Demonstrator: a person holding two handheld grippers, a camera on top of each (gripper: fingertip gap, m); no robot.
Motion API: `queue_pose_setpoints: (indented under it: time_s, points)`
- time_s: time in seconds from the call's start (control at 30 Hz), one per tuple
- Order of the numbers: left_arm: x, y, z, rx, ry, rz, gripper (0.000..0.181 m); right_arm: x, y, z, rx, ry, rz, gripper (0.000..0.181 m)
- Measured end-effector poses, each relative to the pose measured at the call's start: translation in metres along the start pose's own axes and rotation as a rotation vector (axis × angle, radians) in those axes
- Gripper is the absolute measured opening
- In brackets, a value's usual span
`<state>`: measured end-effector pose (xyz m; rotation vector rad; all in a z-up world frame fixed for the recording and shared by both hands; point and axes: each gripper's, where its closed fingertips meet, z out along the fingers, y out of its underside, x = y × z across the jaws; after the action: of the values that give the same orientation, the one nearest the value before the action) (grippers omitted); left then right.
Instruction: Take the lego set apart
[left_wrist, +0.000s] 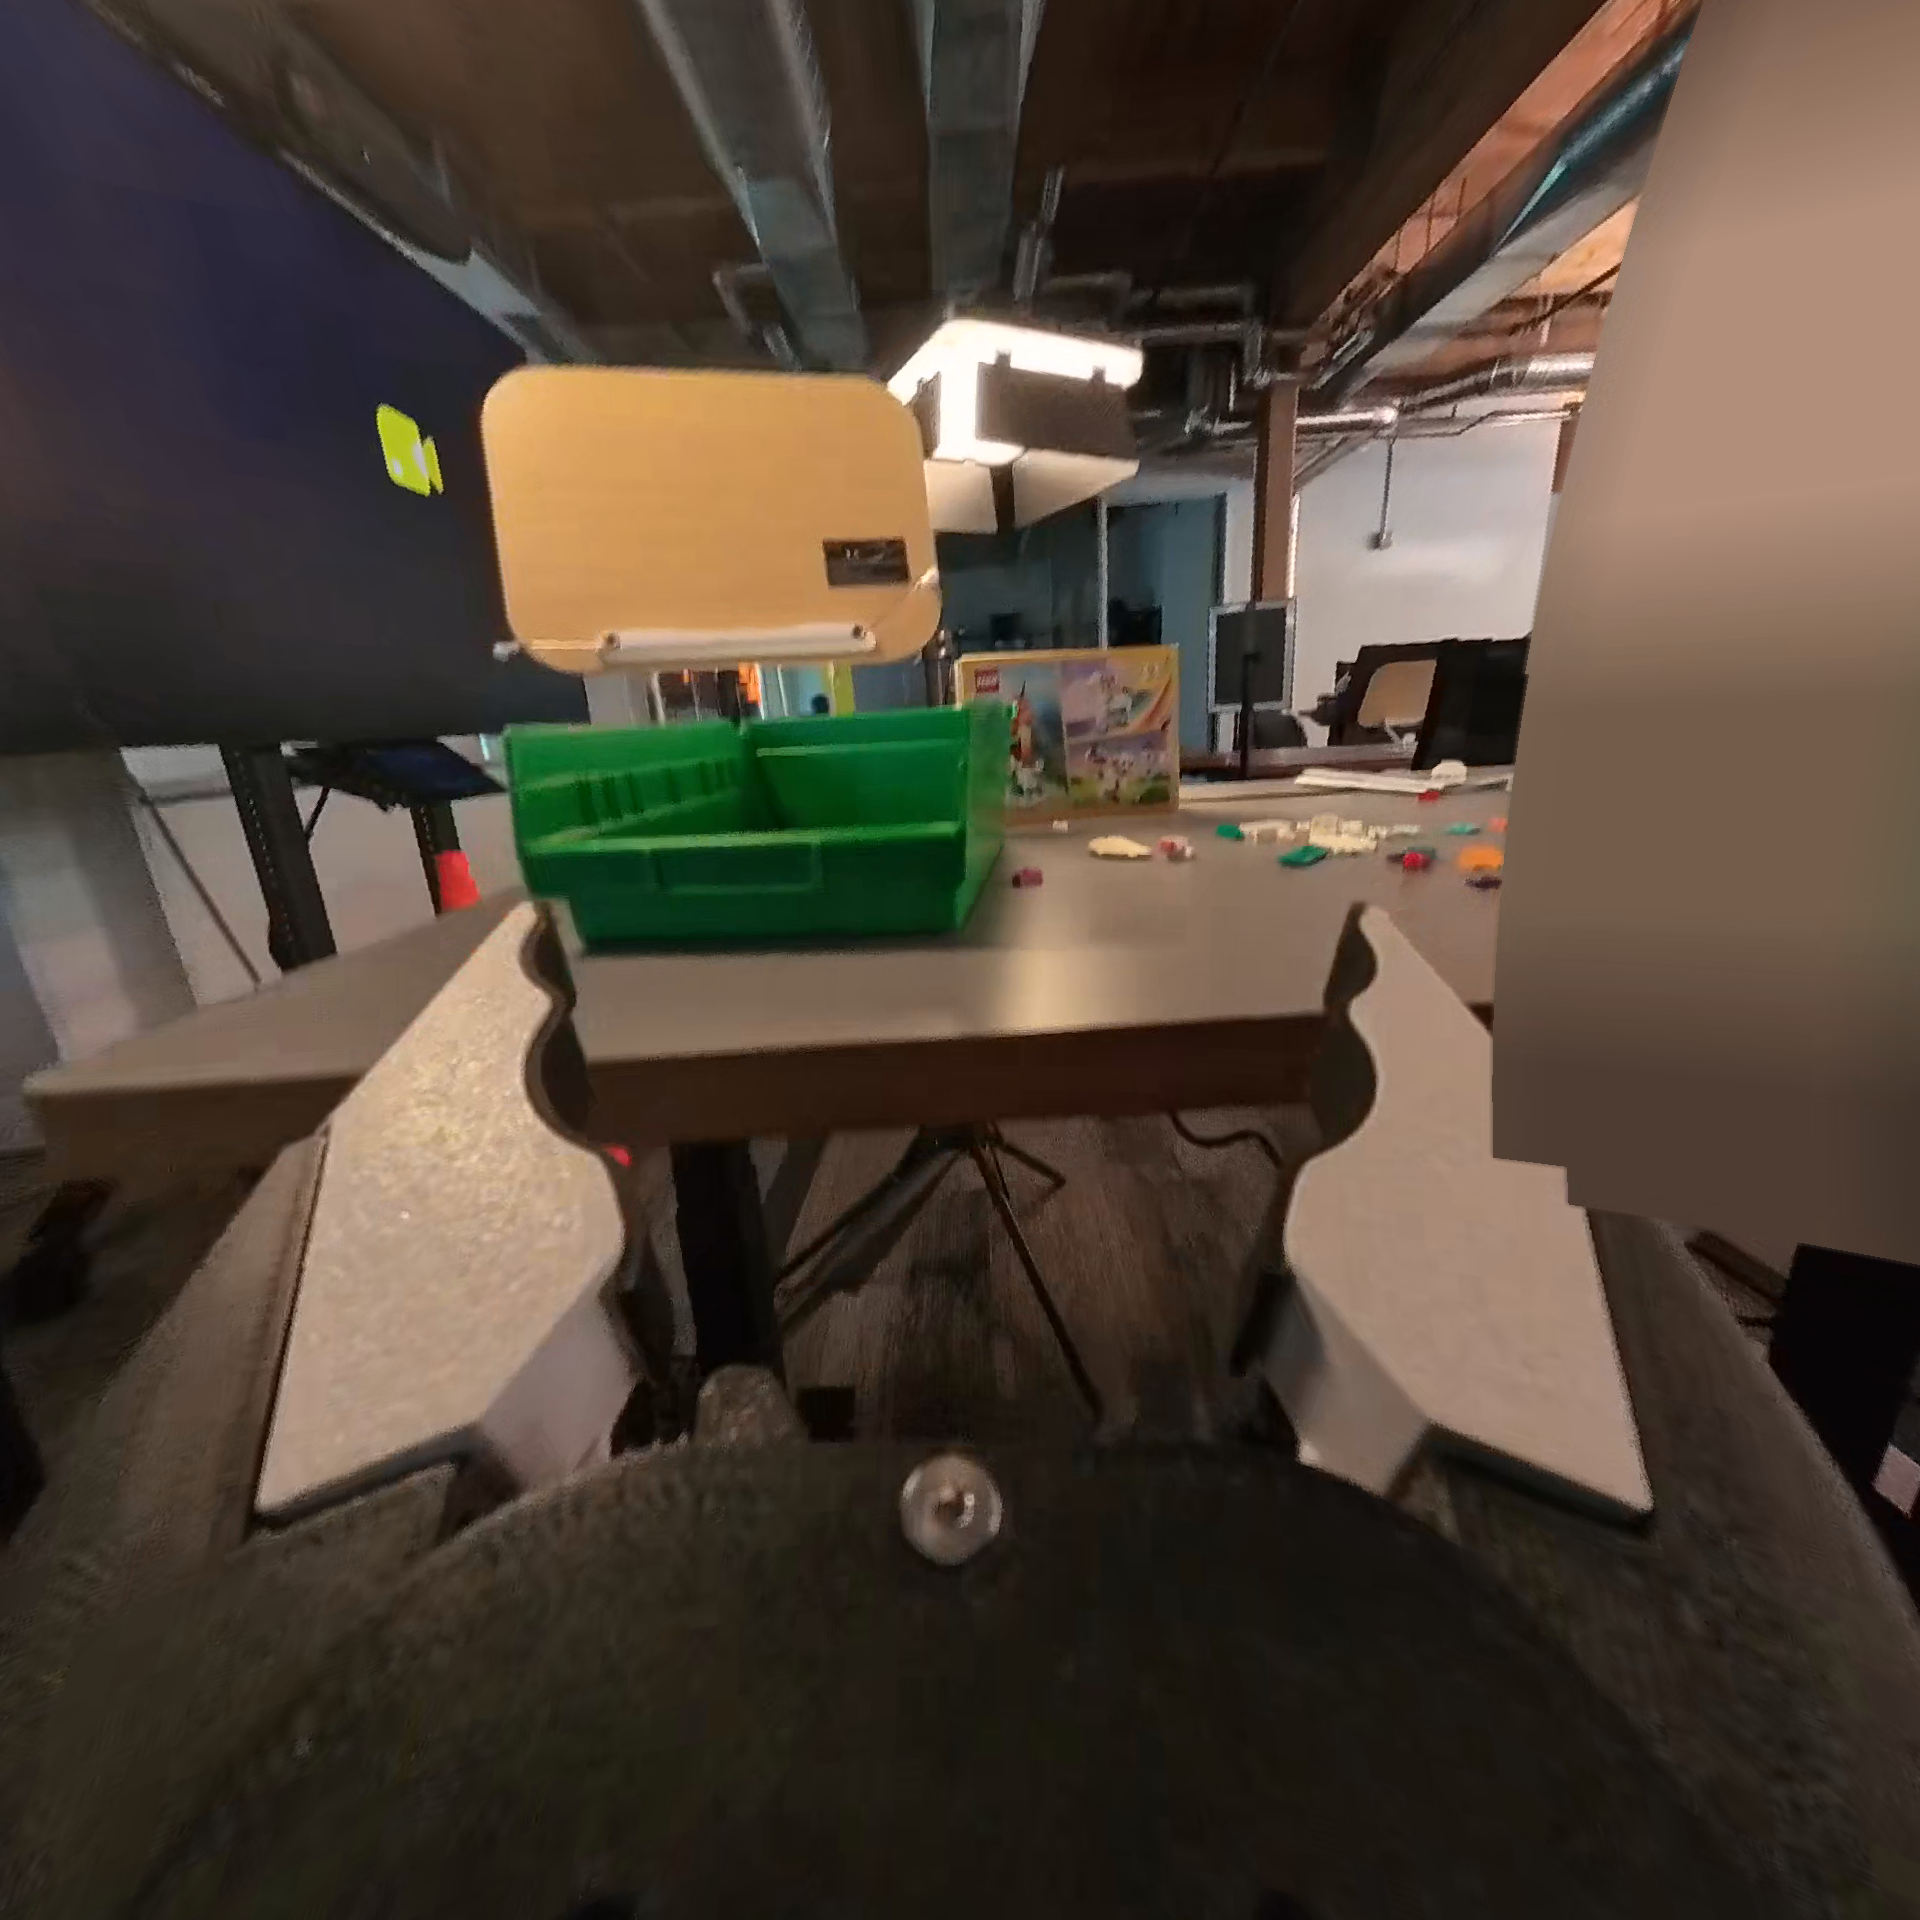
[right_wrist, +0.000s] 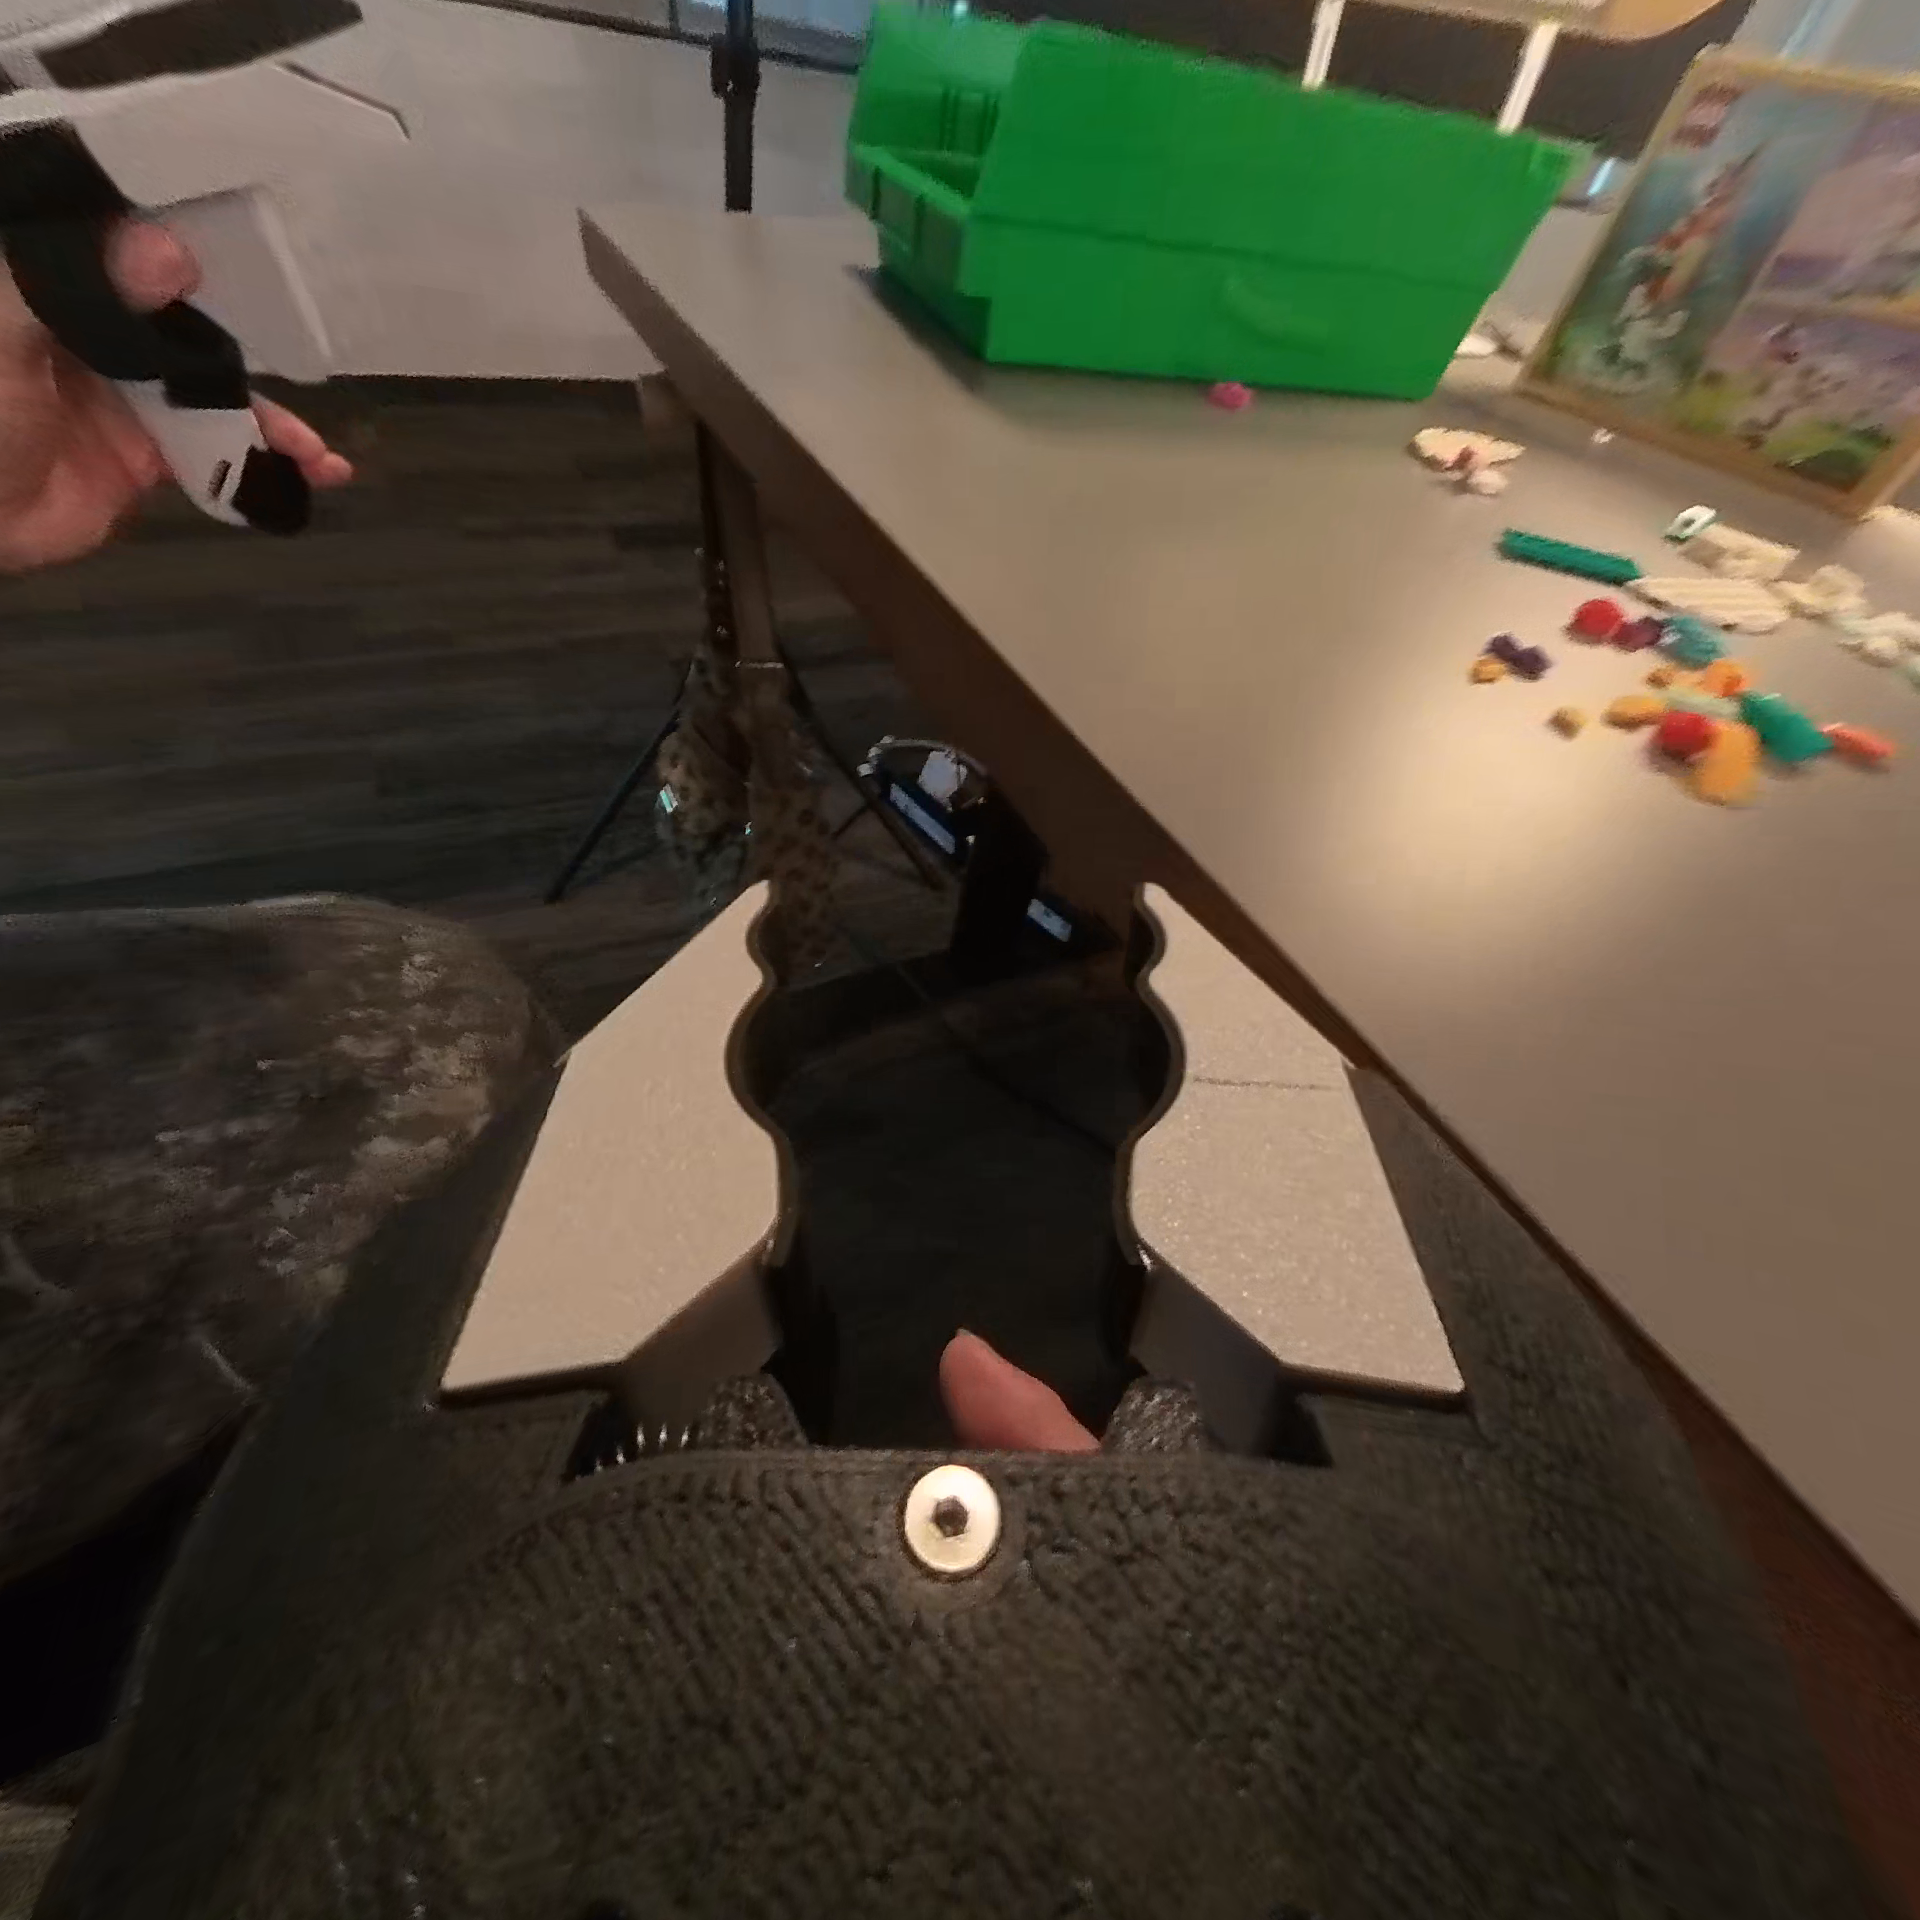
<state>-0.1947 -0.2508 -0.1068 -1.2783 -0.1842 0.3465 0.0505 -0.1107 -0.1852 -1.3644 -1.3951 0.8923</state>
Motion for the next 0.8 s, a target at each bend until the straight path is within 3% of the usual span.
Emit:
queue_pose_setpoints:
  time_s: [0.2,0.43,0.63,0.8]
  points:
    - [-0.009,0.053,-0.05,-0.133,-0.021,-0.063,0.142,-0.026,0.03,0.009,-0.046,-0.052,0.018,0.064]
    - [-0.017,0.091,-0.108,-0.237,-0.044,-0.091,0.144,-0.033,0.051,0.0,-0.048,0.012,0.035,0.063]
    - [-0.025,0.105,-0.149,-0.267,-0.083,-0.091,0.149,-0.015,0.063,-0.032,-0.012,0.198,0.04,0.063]
    - [-0.033,0.085,-0.171,-0.148,-0.151,0.02,0.156,0.001,0.071,-0.079,-0.008,0.375,0.04,0.068]
